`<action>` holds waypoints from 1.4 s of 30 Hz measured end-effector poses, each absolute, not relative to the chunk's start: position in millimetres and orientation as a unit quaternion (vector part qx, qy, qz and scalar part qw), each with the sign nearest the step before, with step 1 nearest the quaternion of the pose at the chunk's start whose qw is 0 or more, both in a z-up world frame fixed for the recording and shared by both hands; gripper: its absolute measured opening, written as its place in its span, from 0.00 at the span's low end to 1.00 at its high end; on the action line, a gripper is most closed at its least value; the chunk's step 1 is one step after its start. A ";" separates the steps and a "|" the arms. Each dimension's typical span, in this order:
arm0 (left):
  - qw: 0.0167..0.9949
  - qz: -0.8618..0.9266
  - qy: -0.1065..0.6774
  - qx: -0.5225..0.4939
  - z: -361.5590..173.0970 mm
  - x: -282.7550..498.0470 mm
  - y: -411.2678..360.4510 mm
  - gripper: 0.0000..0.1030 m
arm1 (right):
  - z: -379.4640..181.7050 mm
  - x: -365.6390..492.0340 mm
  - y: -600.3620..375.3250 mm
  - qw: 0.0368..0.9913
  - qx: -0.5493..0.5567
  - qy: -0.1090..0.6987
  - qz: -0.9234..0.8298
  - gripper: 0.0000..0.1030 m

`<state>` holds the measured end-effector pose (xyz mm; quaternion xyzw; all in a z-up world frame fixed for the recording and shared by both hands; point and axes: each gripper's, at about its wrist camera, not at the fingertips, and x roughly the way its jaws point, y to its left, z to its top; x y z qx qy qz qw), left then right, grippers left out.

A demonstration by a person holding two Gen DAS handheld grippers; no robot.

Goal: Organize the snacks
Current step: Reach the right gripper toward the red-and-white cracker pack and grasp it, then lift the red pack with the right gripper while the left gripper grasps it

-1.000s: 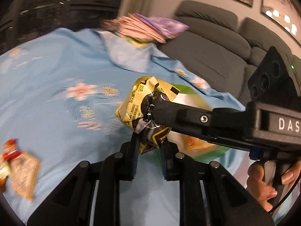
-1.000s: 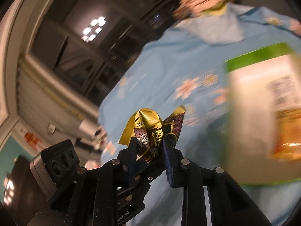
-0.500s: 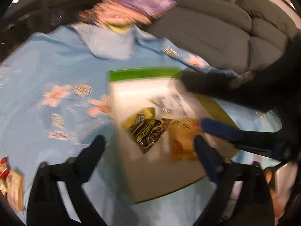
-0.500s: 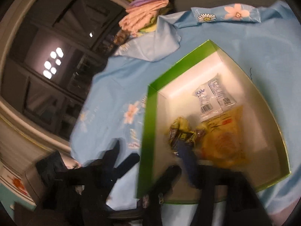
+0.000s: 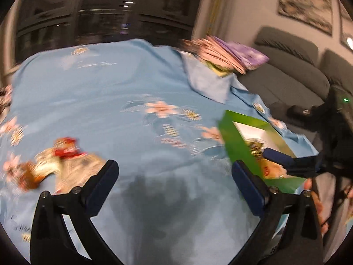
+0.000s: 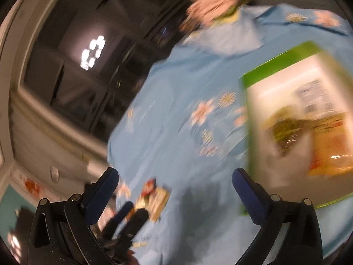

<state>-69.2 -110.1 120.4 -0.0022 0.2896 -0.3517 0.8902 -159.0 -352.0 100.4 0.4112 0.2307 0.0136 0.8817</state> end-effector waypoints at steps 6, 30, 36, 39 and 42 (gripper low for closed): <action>0.923 -0.247 0.293 -0.009 91.3 -68.4 -21.6 1.00 | 85.7 -88.1 -270.3 0.878 0.345 0.321 0.085 1.00; 0.914 -0.180 0.359 -0.053 45.7 -65.0 93.4 0.99 | 14.2 136.6 -116.1 0.855 0.122 0.503 0.024 0.53; 0.909 -0.188 0.366 -0.064 48.0 -64.6 89.2 0.99 | 42.2 91.9 -136.9 0.864 0.135 0.480 0.075 0.53; 0.903 -0.212 0.367 -0.061 49.1 -67.6 77.1 0.99 | 61.9 42.0 -146.4 0.872 0.101 0.471 0.086 0.53; 0.884 -0.263 0.378 -0.073 48.6 -72.2 57.9 0.99 | 64.4 -4.9 -153.5 0.870 0.098 0.477 0.080 0.53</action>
